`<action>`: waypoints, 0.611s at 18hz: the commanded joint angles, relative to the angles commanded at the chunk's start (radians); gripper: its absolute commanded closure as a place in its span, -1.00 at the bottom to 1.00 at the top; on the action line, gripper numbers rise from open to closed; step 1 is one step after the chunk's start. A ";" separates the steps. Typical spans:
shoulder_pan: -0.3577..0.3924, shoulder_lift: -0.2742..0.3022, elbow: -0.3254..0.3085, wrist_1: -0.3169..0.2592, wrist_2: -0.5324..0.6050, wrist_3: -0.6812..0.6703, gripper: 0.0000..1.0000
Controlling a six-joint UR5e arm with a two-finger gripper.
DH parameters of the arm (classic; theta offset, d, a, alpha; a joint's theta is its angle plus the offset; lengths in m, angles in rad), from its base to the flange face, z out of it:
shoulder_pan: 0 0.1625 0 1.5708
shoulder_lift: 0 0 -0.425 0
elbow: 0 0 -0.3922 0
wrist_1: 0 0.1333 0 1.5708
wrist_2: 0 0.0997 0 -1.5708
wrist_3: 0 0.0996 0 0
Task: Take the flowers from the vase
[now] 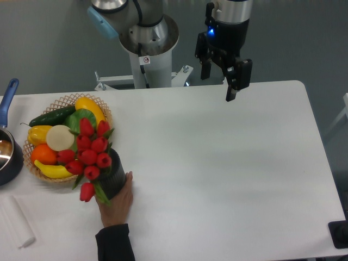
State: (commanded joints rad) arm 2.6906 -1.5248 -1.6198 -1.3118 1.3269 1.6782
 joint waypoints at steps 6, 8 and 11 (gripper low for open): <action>-0.009 0.009 -0.037 0.048 -0.038 -0.136 -1.00; -0.015 0.008 -0.041 0.077 -0.055 -0.213 -1.00; -0.028 -0.008 -0.052 0.176 -0.115 -0.320 -1.00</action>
State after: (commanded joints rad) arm 2.6630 -1.5324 -1.6720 -1.1355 1.2121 1.3579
